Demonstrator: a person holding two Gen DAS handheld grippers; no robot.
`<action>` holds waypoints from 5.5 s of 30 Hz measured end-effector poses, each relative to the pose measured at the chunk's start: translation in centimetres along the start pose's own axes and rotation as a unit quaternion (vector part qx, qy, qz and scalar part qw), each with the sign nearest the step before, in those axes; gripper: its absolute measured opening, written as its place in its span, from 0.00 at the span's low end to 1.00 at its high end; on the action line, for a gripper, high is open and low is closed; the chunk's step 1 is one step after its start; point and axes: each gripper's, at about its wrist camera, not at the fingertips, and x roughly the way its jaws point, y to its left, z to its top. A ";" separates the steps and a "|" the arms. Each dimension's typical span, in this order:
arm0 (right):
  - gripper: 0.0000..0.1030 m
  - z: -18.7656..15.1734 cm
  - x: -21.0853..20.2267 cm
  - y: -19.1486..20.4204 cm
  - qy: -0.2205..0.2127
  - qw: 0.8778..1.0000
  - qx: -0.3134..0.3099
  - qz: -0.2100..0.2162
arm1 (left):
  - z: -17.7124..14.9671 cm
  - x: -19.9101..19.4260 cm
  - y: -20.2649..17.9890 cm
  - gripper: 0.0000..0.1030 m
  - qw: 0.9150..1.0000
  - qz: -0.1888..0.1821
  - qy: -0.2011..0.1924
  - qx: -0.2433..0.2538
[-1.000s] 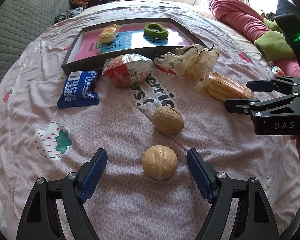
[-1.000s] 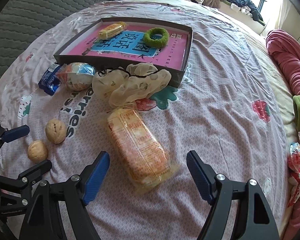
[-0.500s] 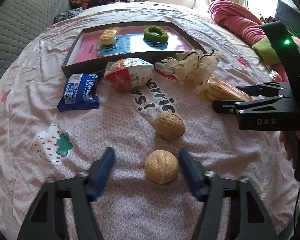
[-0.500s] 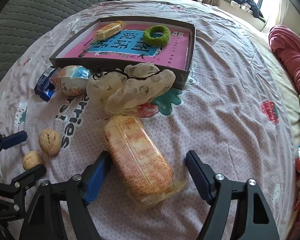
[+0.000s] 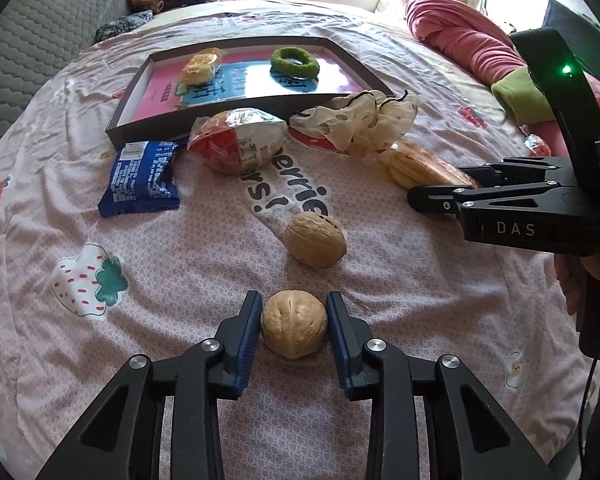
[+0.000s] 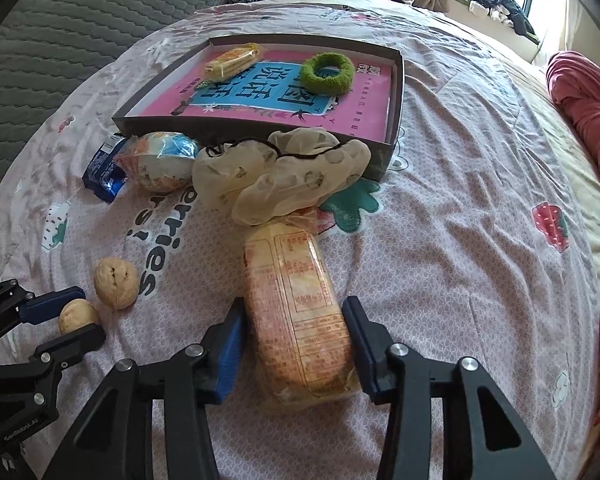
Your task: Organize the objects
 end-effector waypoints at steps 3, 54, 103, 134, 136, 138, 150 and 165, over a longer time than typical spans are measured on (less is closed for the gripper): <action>0.42 -0.1 -0.3 0.0 -0.004 1.000 0.006 0.013 | 0.0 -0.1 0.1 0.33 1.000 -0.005 0.000 -0.004; 0.41 -2.7 -10.9 5.0 -0.063 0.998 0.006 0.030 | 1.4 -9.6 -0.3 0.33 0.997 0.024 -0.069 -0.027; 0.41 5.2 -17.2 6.9 -0.183 0.982 0.012 0.049 | 9.5 -13.0 2.4 0.33 0.988 0.059 -0.138 -0.042; 0.41 15.4 -7.4 0.7 -0.196 0.978 0.059 0.038 | 21.3 -1.6 6.8 0.33 0.986 0.081 -0.143 -0.027; 0.41 15.7 -6.4 0.5 -0.195 0.979 0.059 0.034 | 21.5 -0.7 7.4 0.33 0.986 0.087 -0.141 -0.027; 0.41 15.8 -5.3 0.2 -0.195 0.978 0.063 0.034 | 21.5 0.3 7.9 0.33 0.986 0.090 -0.139 -0.031; 0.41 14.8 -0.4 -1.3 -0.179 0.982 0.064 -0.007 | 21.1 6.3 7.5 0.33 0.990 0.064 -0.124 -0.033; 0.41 13.7 4.9 -4.6 -0.117 0.989 0.086 -0.018 | 21.9 11.6 5.6 0.33 0.996 0.044 -0.081 0.001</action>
